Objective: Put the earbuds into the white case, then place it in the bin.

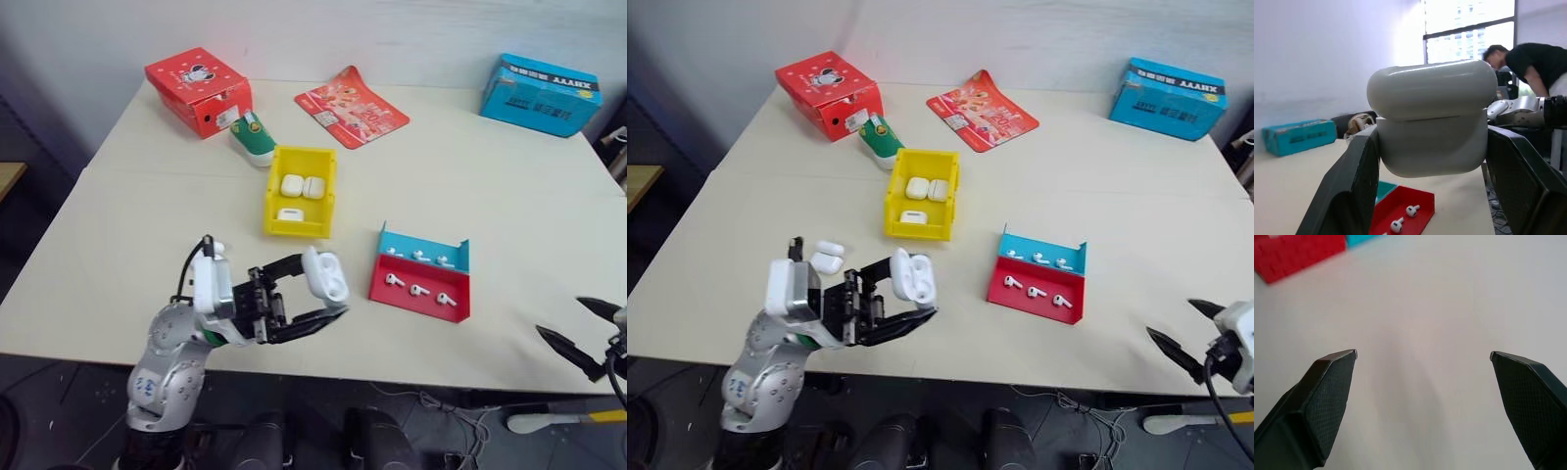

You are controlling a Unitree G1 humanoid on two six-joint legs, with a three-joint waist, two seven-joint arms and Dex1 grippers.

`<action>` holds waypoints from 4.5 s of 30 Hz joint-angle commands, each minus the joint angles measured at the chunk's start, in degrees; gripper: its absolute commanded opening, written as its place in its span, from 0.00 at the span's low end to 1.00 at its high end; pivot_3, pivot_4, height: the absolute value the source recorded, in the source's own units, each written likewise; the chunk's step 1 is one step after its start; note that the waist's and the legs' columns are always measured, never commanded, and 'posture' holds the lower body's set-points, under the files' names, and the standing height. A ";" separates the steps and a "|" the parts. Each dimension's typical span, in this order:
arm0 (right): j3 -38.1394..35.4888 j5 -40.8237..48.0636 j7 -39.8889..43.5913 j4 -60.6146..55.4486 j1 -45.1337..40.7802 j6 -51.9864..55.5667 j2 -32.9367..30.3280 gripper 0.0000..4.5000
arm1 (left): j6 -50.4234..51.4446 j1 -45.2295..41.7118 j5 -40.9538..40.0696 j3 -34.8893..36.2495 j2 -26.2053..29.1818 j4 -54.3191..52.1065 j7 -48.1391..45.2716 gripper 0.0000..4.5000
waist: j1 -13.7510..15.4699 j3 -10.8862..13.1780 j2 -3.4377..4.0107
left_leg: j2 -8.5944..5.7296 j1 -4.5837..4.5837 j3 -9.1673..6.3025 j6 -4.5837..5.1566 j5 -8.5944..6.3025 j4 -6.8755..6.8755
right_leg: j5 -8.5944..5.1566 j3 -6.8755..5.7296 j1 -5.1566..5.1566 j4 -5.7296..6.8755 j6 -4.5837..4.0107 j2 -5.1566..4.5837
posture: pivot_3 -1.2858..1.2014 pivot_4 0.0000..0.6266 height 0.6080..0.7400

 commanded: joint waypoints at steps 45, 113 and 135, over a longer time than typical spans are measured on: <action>48.69 -9.85 3.01 -23.16 -42.62 40.35 -20.00 0.39 | -5.08 -1.39 -0.50 -3.31 4.42 7.54 -2.36 0.62 | 0.70 -0.17 0.67 | 0.00 -1.00 -0.86 0.09 0.23 0.29 | 0.02 -0.91 -0.41 -0.42 -0.01 -0.04 | 0.52 0.24 1.00; 31.04 -1.38 8.36 -19.02 -42.81 43.50 -11.46 0.10 | -2.54 -4.46 -6.09 -1.91 3.97 7.70 -1.05 0.62 | 0.86 -0.16 0.69 | 0.02 -1.09 -0.97 0.09 0.22 0.65 | 0.02 -1.01 -0.39 -0.18 -0.01 -0.10 | 0.52 0.24 1.00; 25.40 25.57 -4.66 -40.21 -39.57 19.31 27.06 0.10 | 6.01 -20.20 -12.26 -2.96 -2.39 17.88 -7.20 0.62 | 0.64 -0.16 0.66 | -0.02 -1.13 -1.09 0.13 0.21 0.85 | 0.03 -1.19 -0.34 0.03 0.00 -0.02 | 0.52 0.24 1.00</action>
